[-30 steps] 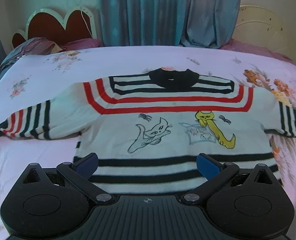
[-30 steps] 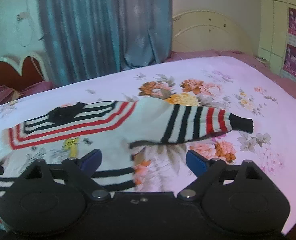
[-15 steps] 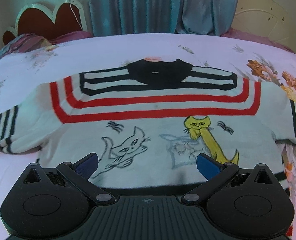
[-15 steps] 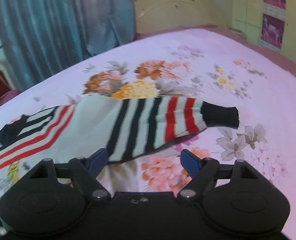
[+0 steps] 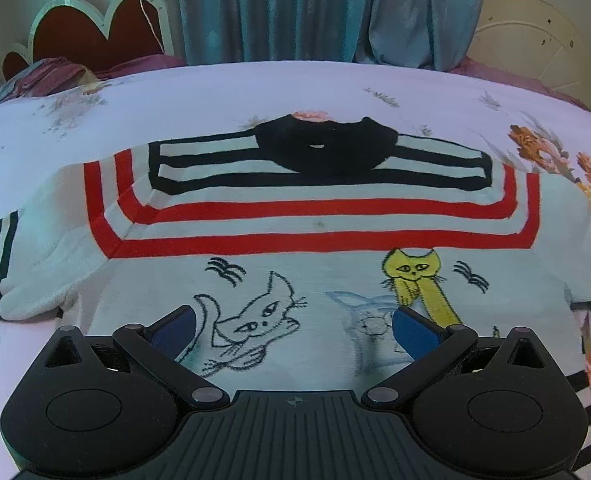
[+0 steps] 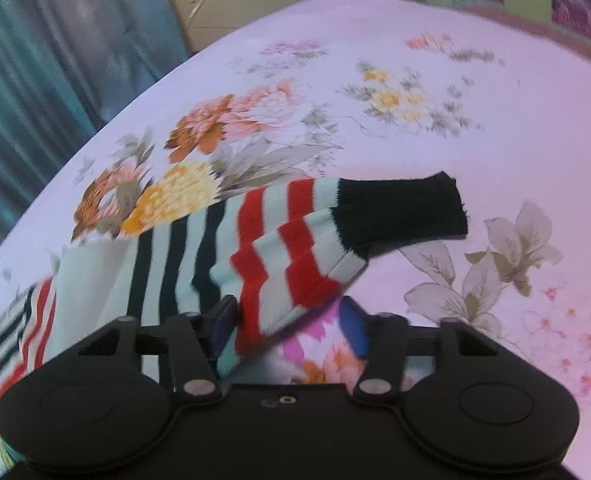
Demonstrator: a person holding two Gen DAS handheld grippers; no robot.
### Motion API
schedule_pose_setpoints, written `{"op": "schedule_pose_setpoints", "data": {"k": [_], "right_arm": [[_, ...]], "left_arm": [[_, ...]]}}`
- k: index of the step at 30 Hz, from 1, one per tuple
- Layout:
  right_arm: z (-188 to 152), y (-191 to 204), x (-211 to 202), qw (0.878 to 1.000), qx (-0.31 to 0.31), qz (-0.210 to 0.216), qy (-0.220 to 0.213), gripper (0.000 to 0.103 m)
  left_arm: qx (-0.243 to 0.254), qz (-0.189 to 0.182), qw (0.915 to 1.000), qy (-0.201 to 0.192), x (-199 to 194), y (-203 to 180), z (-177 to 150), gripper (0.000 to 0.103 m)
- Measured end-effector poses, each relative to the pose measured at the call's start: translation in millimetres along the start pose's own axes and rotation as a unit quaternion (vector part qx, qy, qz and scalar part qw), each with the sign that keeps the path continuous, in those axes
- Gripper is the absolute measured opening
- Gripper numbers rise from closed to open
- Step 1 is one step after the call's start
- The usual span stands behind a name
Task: Fold small clothes
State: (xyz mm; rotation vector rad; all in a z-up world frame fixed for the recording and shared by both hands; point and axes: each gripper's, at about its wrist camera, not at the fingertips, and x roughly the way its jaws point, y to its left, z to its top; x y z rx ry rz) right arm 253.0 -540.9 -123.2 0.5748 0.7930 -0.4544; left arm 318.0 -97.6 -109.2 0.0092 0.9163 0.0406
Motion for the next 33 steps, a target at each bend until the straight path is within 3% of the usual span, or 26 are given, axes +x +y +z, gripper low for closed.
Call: {"op": "schedule_pose_setpoints", "data": {"k": [5,13,19,24,28,29,30,32,33], "right_arm": [[9,-5,9,1.0,0.015,-0.002,-0.019,0.019],[12,46,-20,0.992,-0.077,0.028,-0.097,0.013],[-13,142,-53,0.964,-0.207,0.12,-0.119,0.012],[-74,224,-55,0.929,-0.3,0.203,-0.074,0.012],[-132,265,-32,0.904,-0.358,0.235,0.017,0.022],[-144,271,-26,0.899,-0.367,0.236,0.042,0.029],[-151,273,-24,0.897,-0.371,0.235,0.052,0.034],[-156,268,-32,0.899,-0.363,0.239,0.048,0.055],[-153,264,-39,0.902,-0.355,0.242,0.043,0.058]], "left_arm": [[-0.005,-0.004,1.0,-0.006,3,5,3,0.103],[-0.006,-0.006,0.9994,-0.032,-4,13,11,0.103],[-0.025,0.007,0.9986,-0.045,-14,35,15,0.102],[-0.056,0.011,0.9972,-0.048,-19,62,14,0.103],[-0.07,-0.007,0.9969,-0.034,-11,75,11,0.103],[-0.075,-0.02,0.9967,-0.025,-7,76,11,0.103],[-0.077,-0.031,0.9964,-0.018,-4,76,11,0.103],[-0.081,-0.057,0.9951,-0.001,6,73,12,0.103],[-0.084,-0.067,0.9941,0.006,10,70,12,0.103]]}}
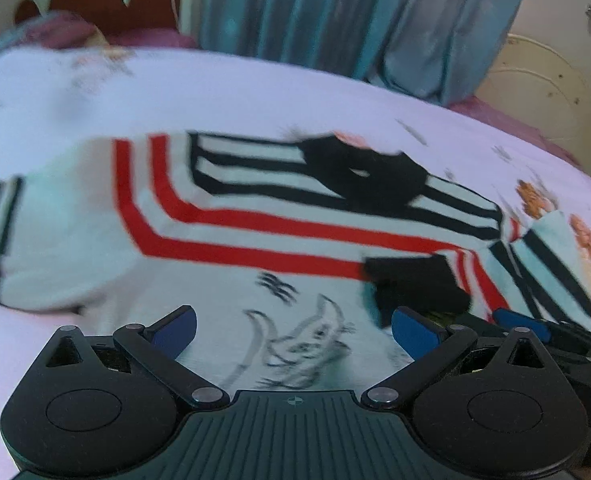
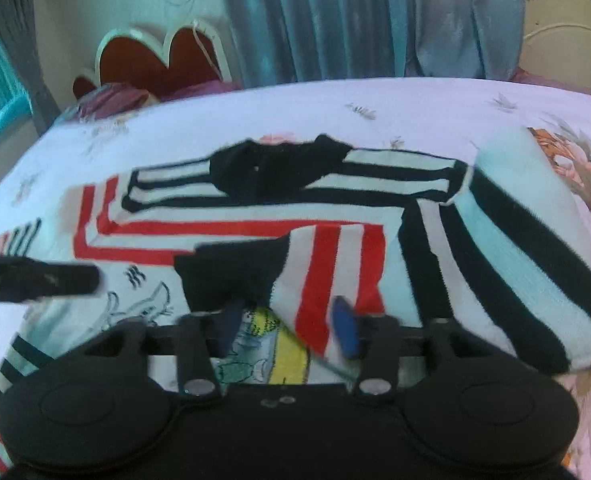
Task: Fold small clothes
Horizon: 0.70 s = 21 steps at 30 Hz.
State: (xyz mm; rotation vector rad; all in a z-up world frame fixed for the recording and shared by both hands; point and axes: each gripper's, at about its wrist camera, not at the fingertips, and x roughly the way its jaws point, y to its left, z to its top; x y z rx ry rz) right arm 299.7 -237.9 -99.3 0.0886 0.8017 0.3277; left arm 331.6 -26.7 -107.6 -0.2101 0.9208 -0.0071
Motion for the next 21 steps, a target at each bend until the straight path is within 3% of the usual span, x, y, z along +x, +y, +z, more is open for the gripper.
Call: {"op": "schedule_pose_setpoints", "data": {"k": [3,7,9,11,13,15,16,21], "right_arm": [[-1,-7,-23,1.0,-0.004,-0.019,-0.016,0.059],[-10,-24,-50,0.996,-0.016,-0.08,-0.038,0.06],[-19,-35,-60,0.993,-0.015,-0.11,-0.037,0.06],[-29,-47,-68,0.989,-0.006,-0.142,-0.033,0.06],[-36,-60,-71,0.986,0.012,-0.163,-0.025,0.06],[-42,-72,-69,0.983,0.037,-0.176,-0.016,0.06],[-43,-77,-70,0.982,0.047,-0.18,-0.015,0.06],[-49,-93,-65,0.98,0.069,-0.188,-0.012,0.06]], "left_arm": [[-0.011,-0.033,0.9992,0.019,18,-9,1,0.103],[-0.022,-0.081,0.9962,0.024,36,-26,1,0.102],[-0.019,-0.096,0.995,0.018,43,-34,2,0.088],[-0.017,-0.121,0.9919,0.032,54,-39,3,0.049],[-0.019,-0.132,0.9902,0.042,63,-43,1,0.037],[-0.003,-0.131,0.9908,0.033,63,-49,-1,0.034],[0.004,-0.13,0.9912,0.027,62,-51,-2,0.015],[0.007,-0.152,0.9882,-0.022,41,-50,10,0.01]]}}
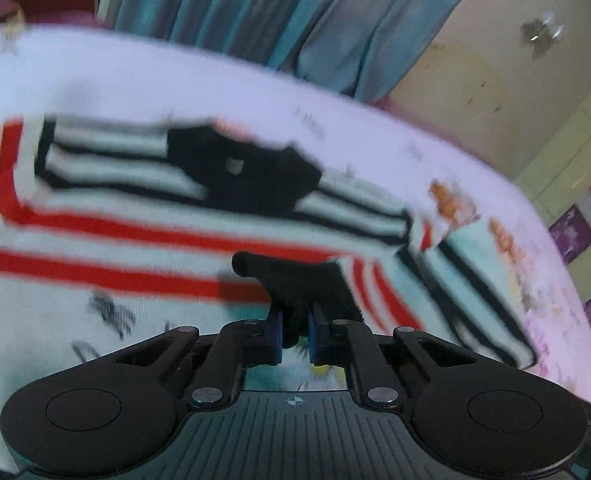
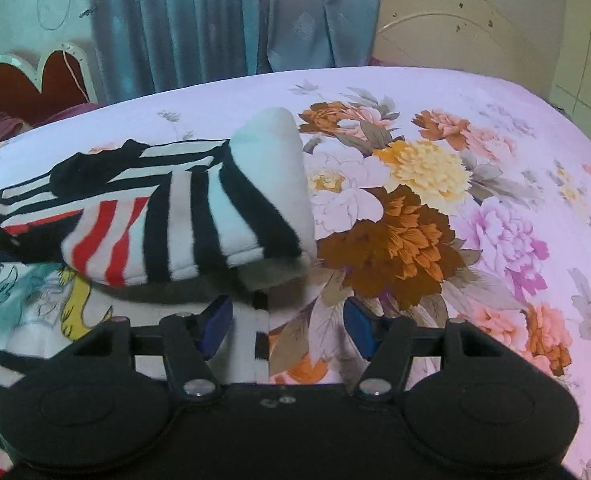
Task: Fold small clothes
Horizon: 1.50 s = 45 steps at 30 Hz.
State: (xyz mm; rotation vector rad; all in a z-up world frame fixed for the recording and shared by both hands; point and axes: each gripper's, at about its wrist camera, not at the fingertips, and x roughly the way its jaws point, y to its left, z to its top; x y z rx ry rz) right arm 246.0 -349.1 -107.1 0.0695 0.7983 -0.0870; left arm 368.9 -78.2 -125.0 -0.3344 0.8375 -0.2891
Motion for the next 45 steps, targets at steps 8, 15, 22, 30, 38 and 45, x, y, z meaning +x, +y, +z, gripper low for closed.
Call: {"op": "schedule_pose_setpoints", "data": {"k": [8,15,22,30,38,45], "right_arm": [[15,24,30,0.999,-0.016,0.025,0.01,0.026],[9,29,37,0.999,-0.031,0.012,0.02,0.02],[10,13,23,0.998,-0.023,0.048,0.037,0.035],[52,-6,24,0.998,0.012,0.065,-0.007,0.052],[106,-4,114,0.994,0.065,0.089,0.025,0.035],[119,4,145,0.999,0.033,0.036,0.023,0.016]], "left_arm": [[0.017,0.042,0.9939,-0.1,-66,29,44,0.01],[-0.011,0.112,0.993,-0.035,-38,82,7,0.01],[0.012,0.136,0.9902,-0.026,-39,79,-4,0.014],[0.028,0.157,0.9832,-0.088,-73,63,7,0.058],[0.06,0.141,0.9875,-0.039,-10,40,14,0.058],[0.058,0.161,0.9852,-0.008,12,47,8,0.058]]}}
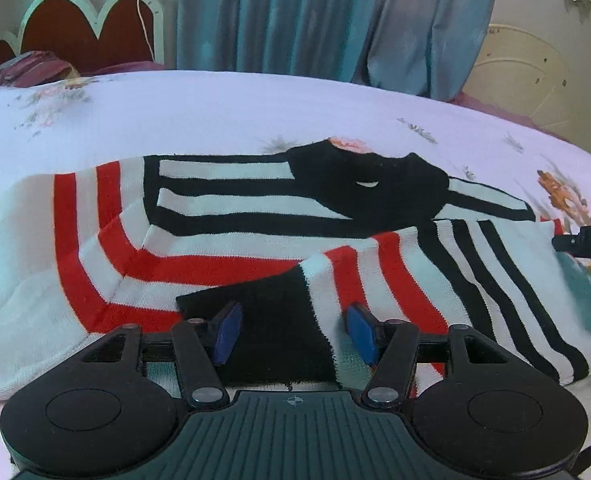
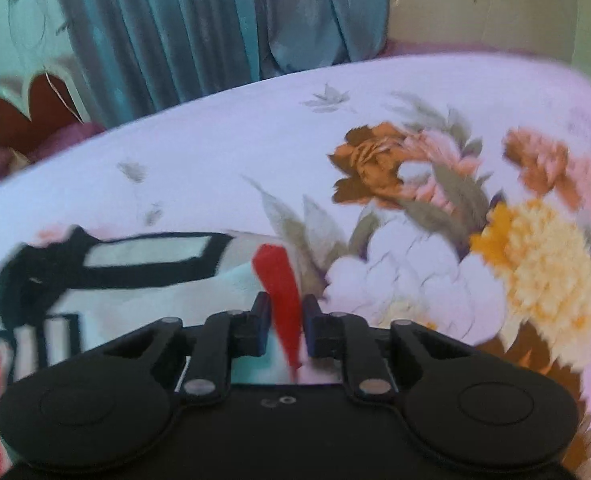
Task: Fold small clothes
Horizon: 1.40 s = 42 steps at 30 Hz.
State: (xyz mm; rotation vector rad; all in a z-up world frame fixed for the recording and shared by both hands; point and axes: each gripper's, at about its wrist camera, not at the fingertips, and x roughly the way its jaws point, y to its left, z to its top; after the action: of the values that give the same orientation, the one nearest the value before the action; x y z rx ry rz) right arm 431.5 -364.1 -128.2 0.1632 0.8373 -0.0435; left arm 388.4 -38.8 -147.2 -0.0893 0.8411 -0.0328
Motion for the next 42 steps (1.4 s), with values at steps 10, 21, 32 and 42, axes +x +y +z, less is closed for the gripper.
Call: {"op": "schedule_pose_setpoints", "data": {"k": [10,21,32,42], "right_arm": [[-20,26,-35,0.996,-0.094,-0.002,-0.004,0.035],[-42,75,-92,0.989,-0.118,0.084,-0.014,0.051],[-86,172,-134,0.971,-0.153,0.185,0.001,0.055],[-103,238,-138,0.967,-0.171,0.188,0.014,0.059]], "left_arm": [[0.008,0.013,0.9999,-0.001,-2,-3,1,0.058],[-0.059,0.044,0.9972,-0.009,-65,46,-15,0.074],[-0.195,0.15,0.9689,-0.022,-132,192,-55,0.079],[-0.328,0.169,0.9286,-0.038,-128,322,-81,0.079]]}}
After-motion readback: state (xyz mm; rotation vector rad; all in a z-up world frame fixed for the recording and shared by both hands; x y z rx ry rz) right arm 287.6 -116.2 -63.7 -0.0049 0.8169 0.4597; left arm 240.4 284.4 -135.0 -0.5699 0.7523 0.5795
